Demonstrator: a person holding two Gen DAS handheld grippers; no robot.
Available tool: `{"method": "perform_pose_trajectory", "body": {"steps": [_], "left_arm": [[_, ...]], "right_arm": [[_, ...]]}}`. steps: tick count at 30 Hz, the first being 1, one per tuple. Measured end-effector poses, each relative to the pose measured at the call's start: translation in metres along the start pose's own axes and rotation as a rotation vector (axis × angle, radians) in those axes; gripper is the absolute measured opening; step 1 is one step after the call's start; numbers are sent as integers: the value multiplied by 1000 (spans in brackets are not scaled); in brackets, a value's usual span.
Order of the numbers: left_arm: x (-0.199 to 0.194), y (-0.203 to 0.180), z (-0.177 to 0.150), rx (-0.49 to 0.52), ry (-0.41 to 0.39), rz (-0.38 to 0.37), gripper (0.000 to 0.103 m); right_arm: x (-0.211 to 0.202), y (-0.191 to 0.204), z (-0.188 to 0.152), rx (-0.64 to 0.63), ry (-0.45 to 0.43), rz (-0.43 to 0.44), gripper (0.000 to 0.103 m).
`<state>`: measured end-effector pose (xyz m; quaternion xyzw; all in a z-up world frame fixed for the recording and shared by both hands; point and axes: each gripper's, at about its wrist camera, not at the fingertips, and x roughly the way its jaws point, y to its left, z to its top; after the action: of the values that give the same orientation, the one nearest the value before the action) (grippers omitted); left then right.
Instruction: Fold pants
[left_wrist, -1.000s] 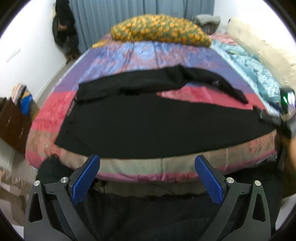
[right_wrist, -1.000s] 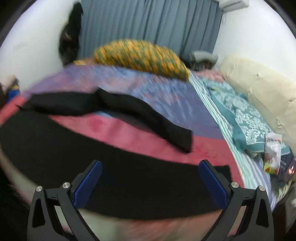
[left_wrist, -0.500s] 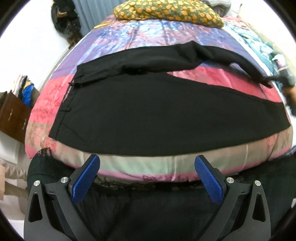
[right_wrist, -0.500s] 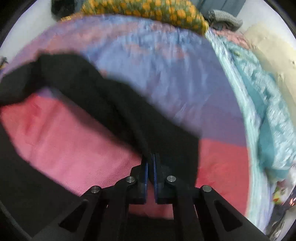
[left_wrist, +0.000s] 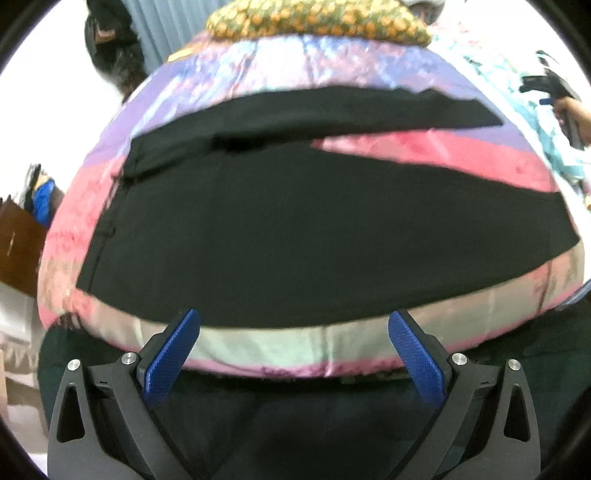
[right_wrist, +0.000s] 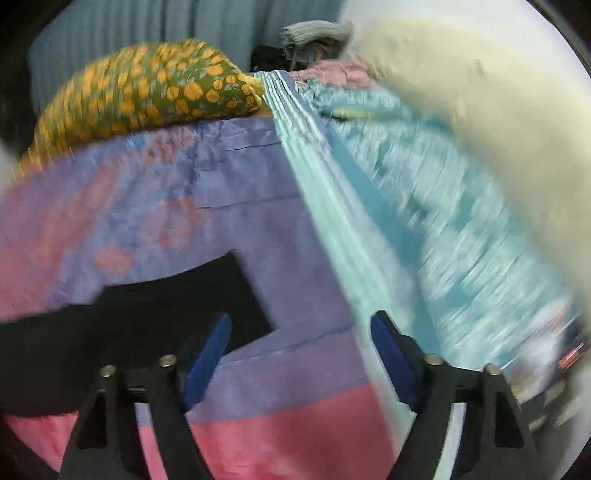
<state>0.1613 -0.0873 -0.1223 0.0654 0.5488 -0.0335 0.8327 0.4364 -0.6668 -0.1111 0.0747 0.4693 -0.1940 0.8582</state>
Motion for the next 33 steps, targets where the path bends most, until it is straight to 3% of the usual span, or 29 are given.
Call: {"method": "perform_pose_trajectory", "body": {"steps": [3, 7, 10, 13, 16, 17, 18, 20, 21, 23, 24, 25, 27, 28, 30, 33], "left_arm": [[22, 9, 1, -60, 92, -25, 102], [24, 15, 3, -101, 76, -20, 102], [26, 19, 5, -98, 69, 25, 102], [39, 20, 5, -106, 114, 40, 102], [47, 18, 9, -96, 132, 49, 102], [49, 17, 11, -88, 132, 52, 102], [51, 14, 14, -76, 131, 54, 102], [53, 13, 18, -60, 119, 61, 102], [55, 13, 23, -57, 111, 64, 102], [58, 18, 41, -56, 78, 69, 102], [59, 24, 52, -65, 55, 77, 102], [59, 34, 71, -95, 13, 94, 102], [62, 60, 114, -159, -98, 128, 102], [69, 73, 135, -180, -145, 166, 102], [90, 93, 171, -210, -195, 268, 102], [138, 120, 219, -204, -263, 419, 102]], "right_arm": [[25, 3, -30, 161, 16, 235, 67], [86, 4, -58, 317, 122, 285, 61], [113, -15, -65, 512, 96, 325, 61], [141, -22, -61, 617, 111, 368, 61], [151, -13, -48, 589, 90, 357, 59], [151, -7, -42, 535, 84, 337, 53], [148, -1, -38, 444, 82, 276, 16], [146, 6, -42, 291, 112, 145, 12], [143, 1, -49, 283, 114, 122, 12], [135, -4, -57, 298, 99, 116, 14], [130, -4, -59, 287, 94, 92, 33], [122, -1, -61, 265, 84, 22, 61], [92, 15, -66, 208, -17, -120, 77], [78, 28, -69, 174, -71, -105, 77], [63, 68, -74, 83, -85, 76, 77], [54, 150, -82, -7, -37, 468, 77]]}}
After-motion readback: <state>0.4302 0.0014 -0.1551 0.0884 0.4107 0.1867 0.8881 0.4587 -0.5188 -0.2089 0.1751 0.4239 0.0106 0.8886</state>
